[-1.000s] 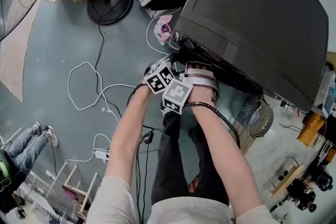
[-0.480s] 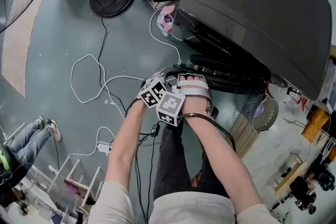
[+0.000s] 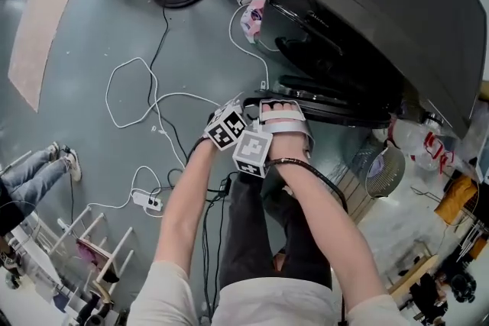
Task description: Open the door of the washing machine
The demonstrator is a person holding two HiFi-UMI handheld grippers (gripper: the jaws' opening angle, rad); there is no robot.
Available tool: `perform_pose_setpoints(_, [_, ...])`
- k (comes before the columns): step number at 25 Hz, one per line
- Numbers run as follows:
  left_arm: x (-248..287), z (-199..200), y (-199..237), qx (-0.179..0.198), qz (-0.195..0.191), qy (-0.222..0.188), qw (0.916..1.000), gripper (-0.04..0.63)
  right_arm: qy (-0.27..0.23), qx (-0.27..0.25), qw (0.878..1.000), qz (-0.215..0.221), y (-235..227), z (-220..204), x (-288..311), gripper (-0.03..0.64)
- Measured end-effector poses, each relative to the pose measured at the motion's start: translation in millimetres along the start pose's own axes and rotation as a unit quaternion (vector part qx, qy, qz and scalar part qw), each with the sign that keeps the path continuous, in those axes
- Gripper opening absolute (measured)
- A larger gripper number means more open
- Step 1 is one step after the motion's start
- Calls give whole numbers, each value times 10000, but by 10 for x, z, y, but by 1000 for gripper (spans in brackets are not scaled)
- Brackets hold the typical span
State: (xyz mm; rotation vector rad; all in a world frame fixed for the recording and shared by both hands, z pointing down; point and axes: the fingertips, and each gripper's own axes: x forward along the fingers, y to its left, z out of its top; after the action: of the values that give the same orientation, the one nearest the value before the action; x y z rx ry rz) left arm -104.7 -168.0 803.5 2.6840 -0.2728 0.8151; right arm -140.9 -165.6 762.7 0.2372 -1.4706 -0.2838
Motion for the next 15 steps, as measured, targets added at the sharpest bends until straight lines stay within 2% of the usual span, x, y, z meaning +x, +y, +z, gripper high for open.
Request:
perform_pose_setpoints(6, [-107, -74, -416, -340, 403, -205, 9984, 224, -189, -429, 9988, -109, 458, 19, -203, 80])
perform_pose_setpoints(15, [-107, -368, -1101, -532, 520, -230, 9970, 222, -390, -1076, 9933, -169, 1157, -8, -409, 97])
